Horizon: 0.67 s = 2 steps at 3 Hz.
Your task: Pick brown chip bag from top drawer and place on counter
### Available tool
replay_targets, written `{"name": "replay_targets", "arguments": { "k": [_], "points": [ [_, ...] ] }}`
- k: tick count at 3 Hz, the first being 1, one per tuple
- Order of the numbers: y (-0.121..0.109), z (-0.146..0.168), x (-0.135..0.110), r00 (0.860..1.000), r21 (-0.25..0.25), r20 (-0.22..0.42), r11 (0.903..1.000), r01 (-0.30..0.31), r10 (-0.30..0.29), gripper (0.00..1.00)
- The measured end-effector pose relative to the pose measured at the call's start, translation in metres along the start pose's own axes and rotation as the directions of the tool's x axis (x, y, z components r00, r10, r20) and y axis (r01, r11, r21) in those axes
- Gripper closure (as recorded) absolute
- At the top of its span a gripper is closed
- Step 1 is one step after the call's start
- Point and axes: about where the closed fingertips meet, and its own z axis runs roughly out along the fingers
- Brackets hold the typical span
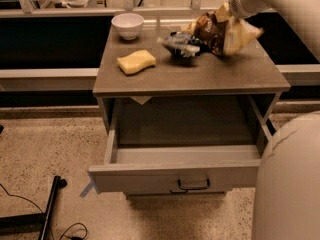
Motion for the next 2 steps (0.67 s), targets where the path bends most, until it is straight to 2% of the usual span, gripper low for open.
{"name": "replay_targets", "arguments": {
  "k": [1,2],
  "points": [
    [0.0,-0.004,-0.004,1.0,-0.031,0.025,0.9995,-0.002,0.003,0.0],
    [-0.013,-0.024,-0.015,0.995,-0.07,0.083,0.9965,-0.044,0.05,0.0]
  ]
}}
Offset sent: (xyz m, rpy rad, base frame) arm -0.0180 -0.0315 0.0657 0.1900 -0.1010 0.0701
